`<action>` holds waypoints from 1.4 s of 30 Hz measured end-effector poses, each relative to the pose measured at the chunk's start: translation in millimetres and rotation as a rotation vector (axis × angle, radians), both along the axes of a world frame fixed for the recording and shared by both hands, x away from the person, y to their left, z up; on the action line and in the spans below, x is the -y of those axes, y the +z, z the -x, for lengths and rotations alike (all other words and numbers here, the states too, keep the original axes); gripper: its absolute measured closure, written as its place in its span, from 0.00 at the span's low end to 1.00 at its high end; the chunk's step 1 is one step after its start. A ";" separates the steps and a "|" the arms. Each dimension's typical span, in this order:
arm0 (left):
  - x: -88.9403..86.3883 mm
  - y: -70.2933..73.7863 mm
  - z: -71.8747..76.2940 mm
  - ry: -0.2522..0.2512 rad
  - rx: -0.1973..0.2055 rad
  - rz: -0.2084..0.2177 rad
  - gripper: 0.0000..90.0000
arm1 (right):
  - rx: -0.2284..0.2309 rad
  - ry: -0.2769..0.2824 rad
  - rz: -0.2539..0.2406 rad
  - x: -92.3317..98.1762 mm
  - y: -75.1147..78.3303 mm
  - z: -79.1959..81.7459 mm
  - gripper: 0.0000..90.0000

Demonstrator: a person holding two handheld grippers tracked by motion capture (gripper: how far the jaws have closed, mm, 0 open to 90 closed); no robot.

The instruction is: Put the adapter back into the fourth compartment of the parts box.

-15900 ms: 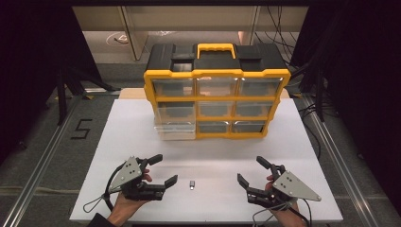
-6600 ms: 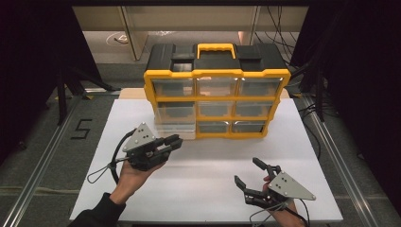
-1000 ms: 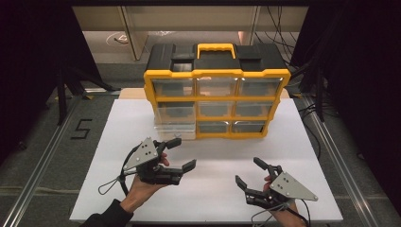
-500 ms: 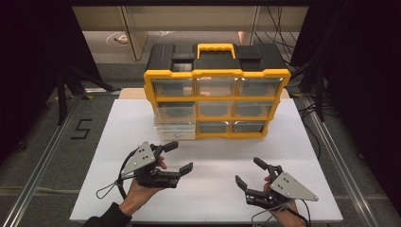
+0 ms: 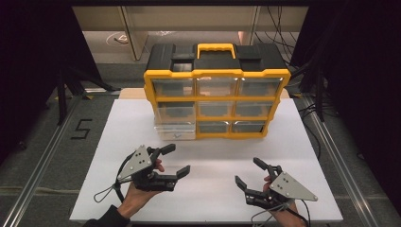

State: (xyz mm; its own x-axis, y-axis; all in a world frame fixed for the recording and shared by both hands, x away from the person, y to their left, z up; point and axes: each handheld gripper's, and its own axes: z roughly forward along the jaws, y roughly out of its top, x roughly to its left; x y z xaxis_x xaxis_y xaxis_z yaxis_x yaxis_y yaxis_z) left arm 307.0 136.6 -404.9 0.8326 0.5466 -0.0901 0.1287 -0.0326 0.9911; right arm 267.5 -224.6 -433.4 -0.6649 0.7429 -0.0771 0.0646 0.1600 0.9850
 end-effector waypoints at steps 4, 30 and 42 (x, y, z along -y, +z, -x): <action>-1.6 -3.1 1.3 0.003 -0.003 -0.003 0.18 | -0.001 0.001 -0.002 -0.3 -0.2 -0.1 0.23; -8.8 -21.5 13.1 0.008 -0.032 0.001 0.18 | 0.002 -0.001 -0.006 0.5 -0.3 -0.8 0.23; -7.3 -22.9 13.0 0.010 -0.028 -0.005 0.18 | 0.002 0.002 -0.005 0.5 0.2 -0.5 0.23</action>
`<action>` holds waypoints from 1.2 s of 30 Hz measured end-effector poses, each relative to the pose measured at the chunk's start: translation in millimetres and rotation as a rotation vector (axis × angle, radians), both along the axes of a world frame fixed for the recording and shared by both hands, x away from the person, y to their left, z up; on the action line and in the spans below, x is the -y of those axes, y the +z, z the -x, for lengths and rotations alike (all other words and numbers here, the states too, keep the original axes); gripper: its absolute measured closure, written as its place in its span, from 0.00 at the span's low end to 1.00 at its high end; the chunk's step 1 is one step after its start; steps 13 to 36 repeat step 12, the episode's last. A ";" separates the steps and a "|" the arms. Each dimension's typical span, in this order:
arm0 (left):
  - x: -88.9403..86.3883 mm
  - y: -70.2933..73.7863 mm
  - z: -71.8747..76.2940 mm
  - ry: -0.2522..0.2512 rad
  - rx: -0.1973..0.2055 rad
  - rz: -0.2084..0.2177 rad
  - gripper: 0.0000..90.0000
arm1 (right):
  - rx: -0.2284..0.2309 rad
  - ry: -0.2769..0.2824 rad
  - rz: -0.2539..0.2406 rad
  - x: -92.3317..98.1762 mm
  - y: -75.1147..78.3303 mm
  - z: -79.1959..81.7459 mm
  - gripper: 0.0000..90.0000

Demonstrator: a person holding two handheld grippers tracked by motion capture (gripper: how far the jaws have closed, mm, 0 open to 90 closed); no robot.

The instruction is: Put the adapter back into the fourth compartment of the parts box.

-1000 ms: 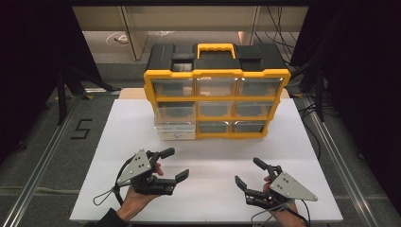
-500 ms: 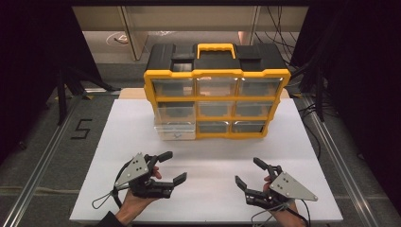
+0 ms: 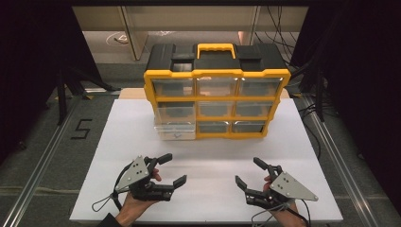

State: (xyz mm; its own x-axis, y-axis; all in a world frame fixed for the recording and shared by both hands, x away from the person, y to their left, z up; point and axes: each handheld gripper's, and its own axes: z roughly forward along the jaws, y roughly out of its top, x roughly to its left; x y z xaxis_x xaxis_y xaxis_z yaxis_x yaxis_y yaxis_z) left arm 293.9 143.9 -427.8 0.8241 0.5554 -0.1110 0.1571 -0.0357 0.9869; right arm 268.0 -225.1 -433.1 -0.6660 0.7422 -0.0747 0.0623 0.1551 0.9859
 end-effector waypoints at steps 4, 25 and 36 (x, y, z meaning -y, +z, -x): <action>1.0 -0.4 0.0 -0.004 -0.001 -0.001 0.18 | -0.001 0.000 0.002 -0.1 0.2 0.3 0.23; 0.9 -0.6 -0.7 0.000 -0.002 -0.005 0.18 | 0.002 0.001 0.001 -0.1 0.2 0.3 0.23; 0.9 -0.6 -0.7 0.000 -0.002 -0.005 0.18 | 0.002 0.001 0.001 -0.1 0.2 0.3 0.23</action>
